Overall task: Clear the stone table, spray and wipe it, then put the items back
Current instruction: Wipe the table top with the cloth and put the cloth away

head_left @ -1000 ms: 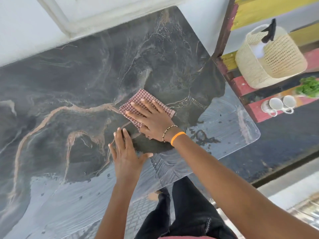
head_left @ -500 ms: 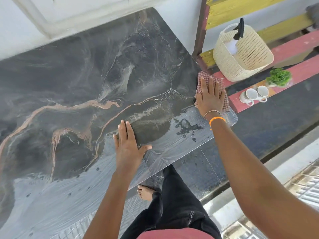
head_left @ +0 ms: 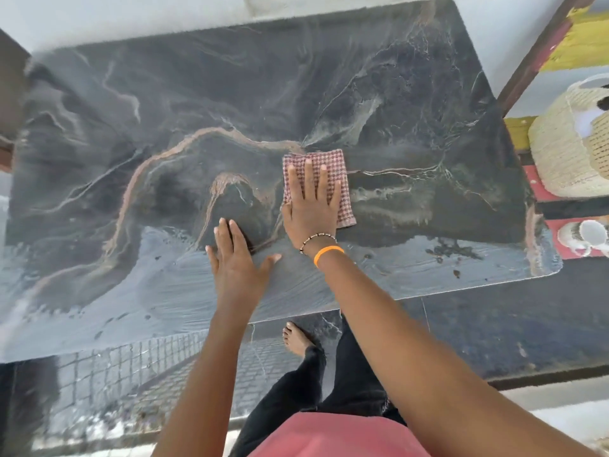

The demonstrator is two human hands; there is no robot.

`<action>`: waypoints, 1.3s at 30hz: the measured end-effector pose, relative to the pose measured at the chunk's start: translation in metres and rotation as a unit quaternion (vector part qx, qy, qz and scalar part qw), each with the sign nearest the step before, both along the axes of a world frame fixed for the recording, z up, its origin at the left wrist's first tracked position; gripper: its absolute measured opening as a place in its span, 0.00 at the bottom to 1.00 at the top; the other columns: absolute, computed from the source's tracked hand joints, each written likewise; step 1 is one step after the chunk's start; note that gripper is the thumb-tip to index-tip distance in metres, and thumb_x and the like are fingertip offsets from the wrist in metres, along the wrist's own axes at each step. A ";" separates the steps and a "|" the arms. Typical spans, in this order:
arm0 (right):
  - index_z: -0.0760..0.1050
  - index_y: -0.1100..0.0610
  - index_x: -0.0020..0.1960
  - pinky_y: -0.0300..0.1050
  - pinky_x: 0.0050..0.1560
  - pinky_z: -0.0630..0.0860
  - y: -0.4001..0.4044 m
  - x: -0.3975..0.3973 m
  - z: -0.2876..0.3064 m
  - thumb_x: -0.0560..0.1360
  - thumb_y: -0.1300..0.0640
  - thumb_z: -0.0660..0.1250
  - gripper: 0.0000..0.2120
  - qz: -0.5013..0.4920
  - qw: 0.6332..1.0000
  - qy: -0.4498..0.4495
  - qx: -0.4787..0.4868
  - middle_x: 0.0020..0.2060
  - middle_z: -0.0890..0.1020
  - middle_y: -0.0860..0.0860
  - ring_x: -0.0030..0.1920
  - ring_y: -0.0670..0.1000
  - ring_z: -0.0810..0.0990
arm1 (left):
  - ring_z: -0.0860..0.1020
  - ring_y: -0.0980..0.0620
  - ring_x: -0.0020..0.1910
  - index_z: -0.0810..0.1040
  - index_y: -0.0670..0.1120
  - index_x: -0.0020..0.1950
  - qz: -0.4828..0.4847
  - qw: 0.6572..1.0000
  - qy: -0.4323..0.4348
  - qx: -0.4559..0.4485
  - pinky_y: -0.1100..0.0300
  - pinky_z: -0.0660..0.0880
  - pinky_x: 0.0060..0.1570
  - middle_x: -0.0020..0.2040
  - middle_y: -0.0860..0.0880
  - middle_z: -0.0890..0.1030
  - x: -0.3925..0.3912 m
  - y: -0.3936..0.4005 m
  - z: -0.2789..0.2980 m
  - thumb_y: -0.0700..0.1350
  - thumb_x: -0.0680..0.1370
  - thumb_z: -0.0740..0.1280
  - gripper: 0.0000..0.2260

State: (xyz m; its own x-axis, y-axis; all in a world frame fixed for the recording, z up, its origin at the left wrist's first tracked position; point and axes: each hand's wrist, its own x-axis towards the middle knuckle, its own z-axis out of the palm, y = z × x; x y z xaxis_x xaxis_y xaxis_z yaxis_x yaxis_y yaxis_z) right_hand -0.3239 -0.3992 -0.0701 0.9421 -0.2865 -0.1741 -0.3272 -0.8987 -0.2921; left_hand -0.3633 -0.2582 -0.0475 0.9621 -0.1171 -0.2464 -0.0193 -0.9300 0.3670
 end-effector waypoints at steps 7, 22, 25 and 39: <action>0.48 0.47 0.76 0.60 0.74 0.43 0.072 -0.002 0.002 0.77 0.49 0.55 0.30 0.229 0.973 0.003 -0.020 0.77 0.50 0.50 0.77 0.56 0.47 | 0.44 0.46 0.76 0.45 0.39 0.75 0.061 0.998 -0.001 -0.007 0.49 0.38 0.72 0.77 0.43 0.45 -0.016 0.054 -0.001 0.54 0.75 0.65 0.39; 0.50 0.47 0.76 0.58 0.72 0.53 0.091 -0.033 0.006 0.77 0.44 0.48 0.28 0.284 0.953 -0.013 -0.105 0.76 0.56 0.49 0.75 0.57 0.57 | 0.43 0.47 0.76 0.42 0.40 0.75 0.096 0.995 -0.013 -0.032 0.50 0.38 0.72 0.77 0.43 0.43 -0.014 0.128 -0.001 0.55 0.77 0.62 0.39; 0.46 0.48 0.76 0.60 0.74 0.45 0.110 0.002 0.001 0.78 0.44 0.50 0.29 0.287 0.952 -0.002 -0.103 0.77 0.52 0.51 0.76 0.58 0.50 | 0.42 0.47 0.76 0.43 0.40 0.75 0.111 0.993 -0.016 -0.031 0.51 0.37 0.72 0.77 0.43 0.43 -0.005 0.151 -0.002 0.54 0.77 0.62 0.38; 0.46 0.51 0.76 0.61 0.74 0.43 0.370 0.175 0.012 0.79 0.47 0.49 0.28 0.335 0.941 -0.007 -0.038 0.77 0.48 0.53 0.77 0.57 0.46 | 0.45 0.46 0.76 0.47 0.40 0.76 0.235 0.972 -0.020 -0.016 0.49 0.40 0.72 0.77 0.43 0.47 0.018 0.267 0.001 0.55 0.78 0.59 0.35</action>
